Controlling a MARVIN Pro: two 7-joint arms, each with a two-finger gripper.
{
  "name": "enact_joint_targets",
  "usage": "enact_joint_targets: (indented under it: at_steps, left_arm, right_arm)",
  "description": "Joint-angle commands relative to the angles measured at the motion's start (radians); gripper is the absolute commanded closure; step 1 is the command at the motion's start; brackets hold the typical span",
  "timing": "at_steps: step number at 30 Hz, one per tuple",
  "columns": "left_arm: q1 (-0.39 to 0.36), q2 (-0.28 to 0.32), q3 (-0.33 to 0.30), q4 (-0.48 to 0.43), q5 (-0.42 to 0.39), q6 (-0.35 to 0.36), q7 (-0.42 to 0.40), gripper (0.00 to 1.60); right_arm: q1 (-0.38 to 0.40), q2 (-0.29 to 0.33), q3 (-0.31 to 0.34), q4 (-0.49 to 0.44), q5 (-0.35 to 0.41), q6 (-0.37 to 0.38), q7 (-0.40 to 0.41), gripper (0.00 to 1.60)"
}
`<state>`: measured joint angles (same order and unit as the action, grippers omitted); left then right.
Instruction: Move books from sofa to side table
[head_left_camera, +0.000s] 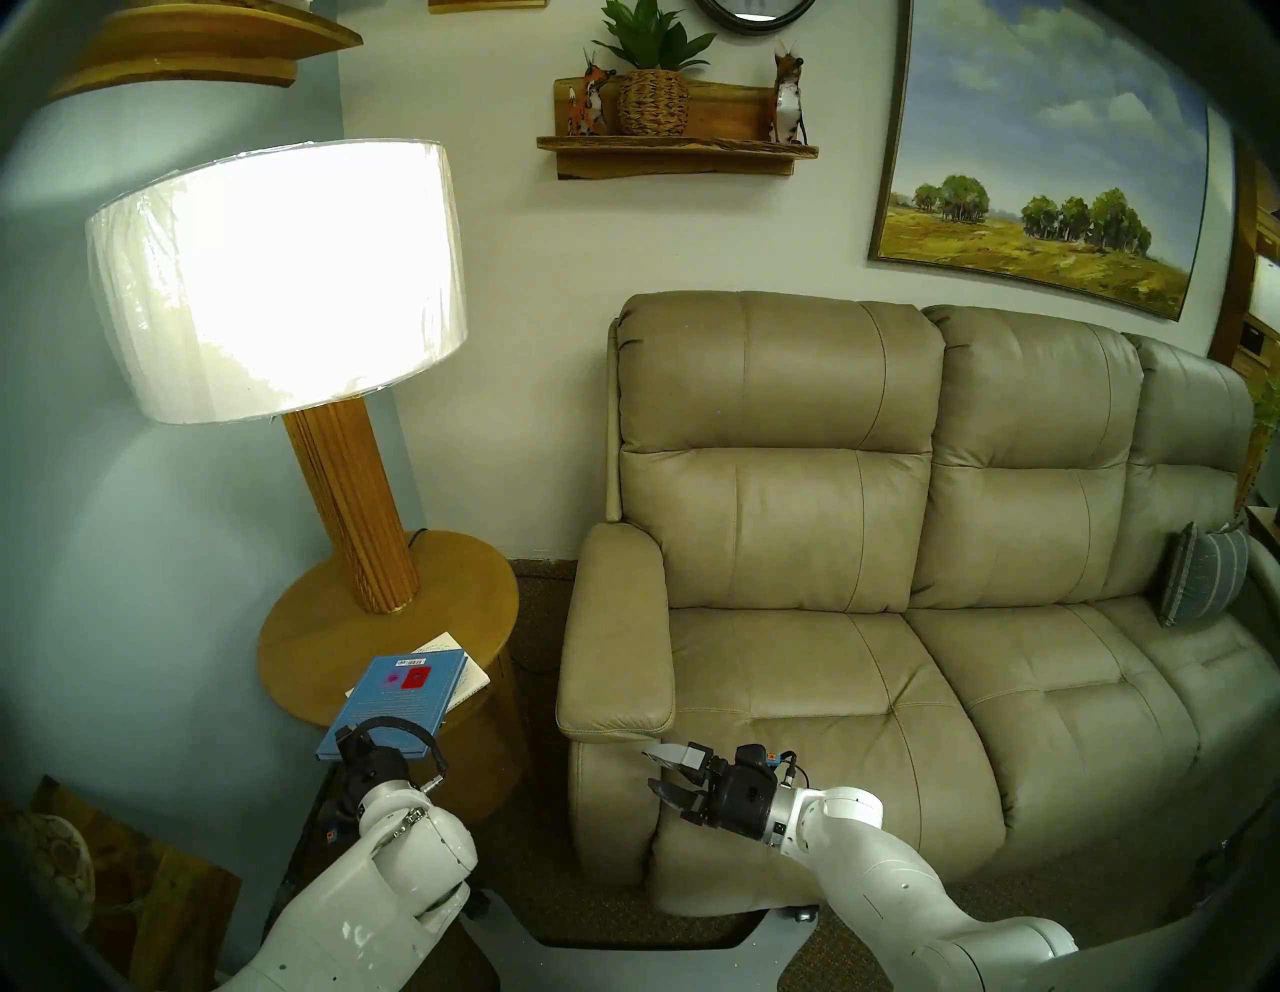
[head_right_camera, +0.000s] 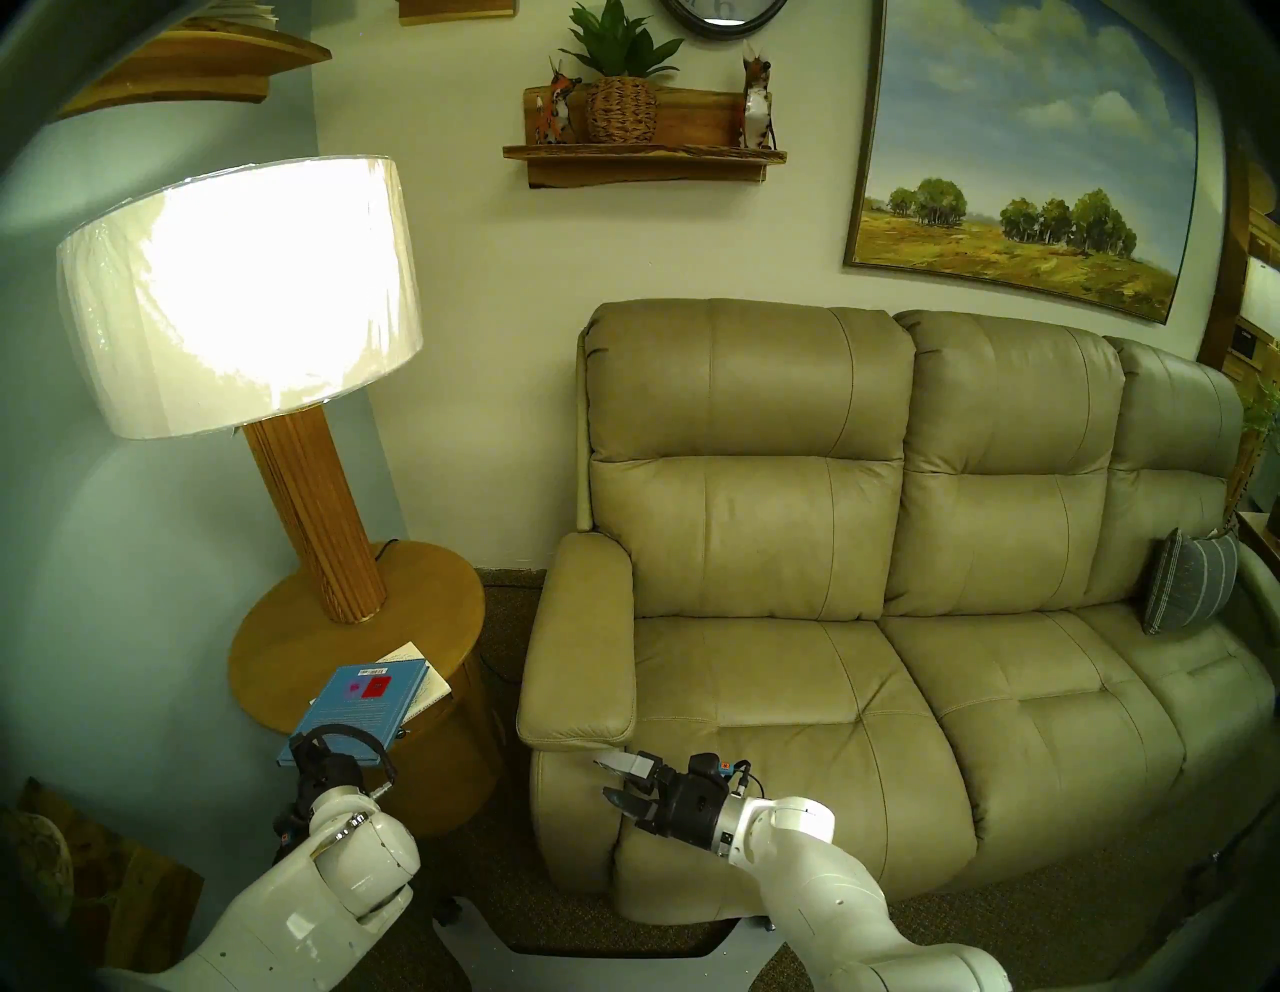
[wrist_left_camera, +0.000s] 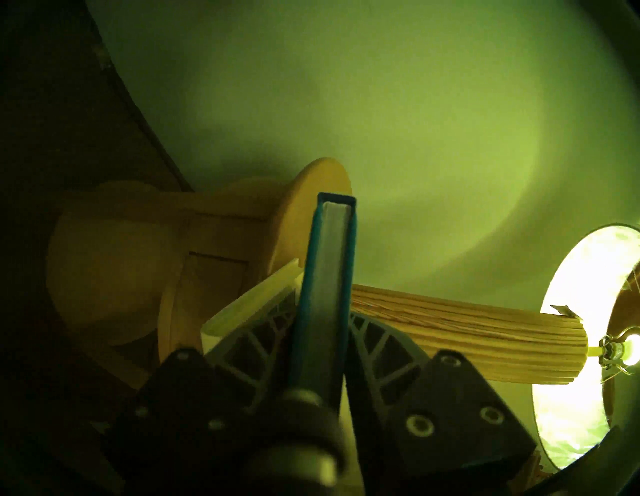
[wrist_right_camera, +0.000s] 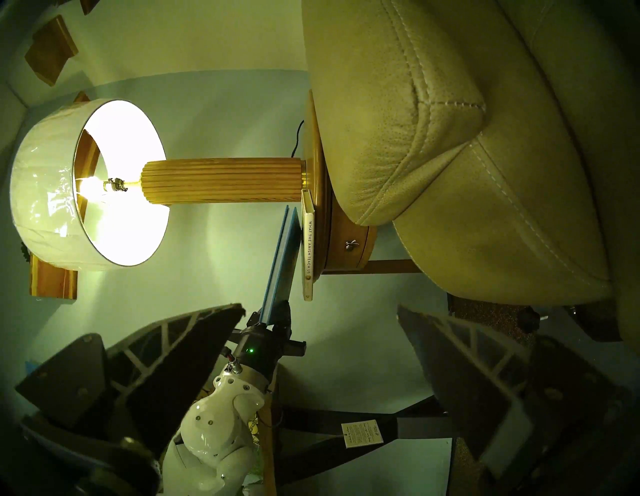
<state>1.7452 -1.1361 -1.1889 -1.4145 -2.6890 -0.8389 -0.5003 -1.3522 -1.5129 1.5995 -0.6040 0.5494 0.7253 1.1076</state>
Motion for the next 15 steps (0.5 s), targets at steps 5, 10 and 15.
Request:
enact_joint_targets:
  at_steps: [5,10,15]
  left_arm:
    - [-0.050,0.057,0.082,-0.025,0.048,0.000,0.075,0.83]
    - [-0.056,0.072,0.098,-0.045,0.065,-0.028,0.096,0.88]
    - [-0.012,0.075,0.095,-0.112,0.061,-0.064,0.103,0.72]
  right_arm:
    - [0.016,-0.001,-0.026,-0.008,0.023,-0.010,0.106,0.00]
    - [0.024,0.004,-0.034,0.008,0.029,-0.020,0.105,0.00]
    - [0.030,0.007,-0.041,0.018,0.033,-0.026,0.111,0.00]
